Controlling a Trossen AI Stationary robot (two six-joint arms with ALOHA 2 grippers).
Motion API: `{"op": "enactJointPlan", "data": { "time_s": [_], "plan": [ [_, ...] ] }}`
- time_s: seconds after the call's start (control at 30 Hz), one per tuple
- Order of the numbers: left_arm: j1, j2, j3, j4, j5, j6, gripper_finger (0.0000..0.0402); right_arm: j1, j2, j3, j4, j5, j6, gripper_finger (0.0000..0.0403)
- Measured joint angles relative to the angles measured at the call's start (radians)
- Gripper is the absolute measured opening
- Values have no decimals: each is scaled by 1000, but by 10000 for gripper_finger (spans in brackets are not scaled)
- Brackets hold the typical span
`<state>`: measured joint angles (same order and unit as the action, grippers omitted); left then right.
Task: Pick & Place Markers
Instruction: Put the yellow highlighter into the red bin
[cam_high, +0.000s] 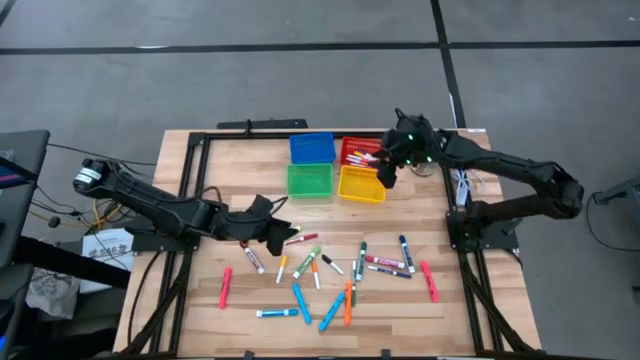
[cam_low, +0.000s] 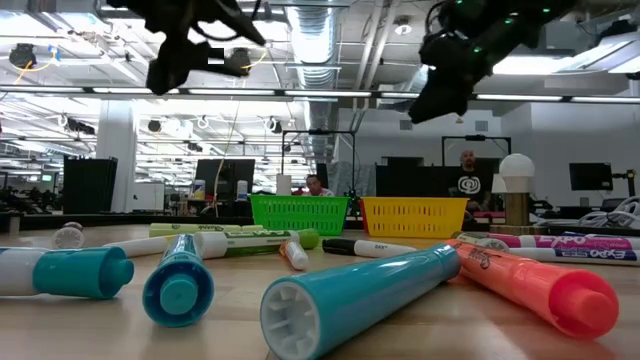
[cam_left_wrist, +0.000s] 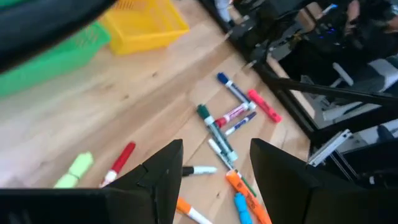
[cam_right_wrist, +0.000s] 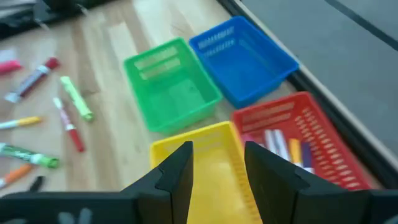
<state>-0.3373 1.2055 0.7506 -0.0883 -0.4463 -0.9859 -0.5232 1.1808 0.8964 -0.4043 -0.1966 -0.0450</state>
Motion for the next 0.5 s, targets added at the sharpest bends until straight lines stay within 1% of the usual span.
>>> {"op": "enactJointPlan", "data": {
  "time_s": [0.2,0.37,0.5],
  "plan": [
    [-4,61,0,0,30,-118,187,75,-176,-145,109,-18,85,134],
    [-4,65,0,6,32,-119,187,133,-332,-240,159,-14,134,133],
    [-1,64,0,7,25,-122,187,161,-444,-302,168,-14,177,136]
  ]
}}
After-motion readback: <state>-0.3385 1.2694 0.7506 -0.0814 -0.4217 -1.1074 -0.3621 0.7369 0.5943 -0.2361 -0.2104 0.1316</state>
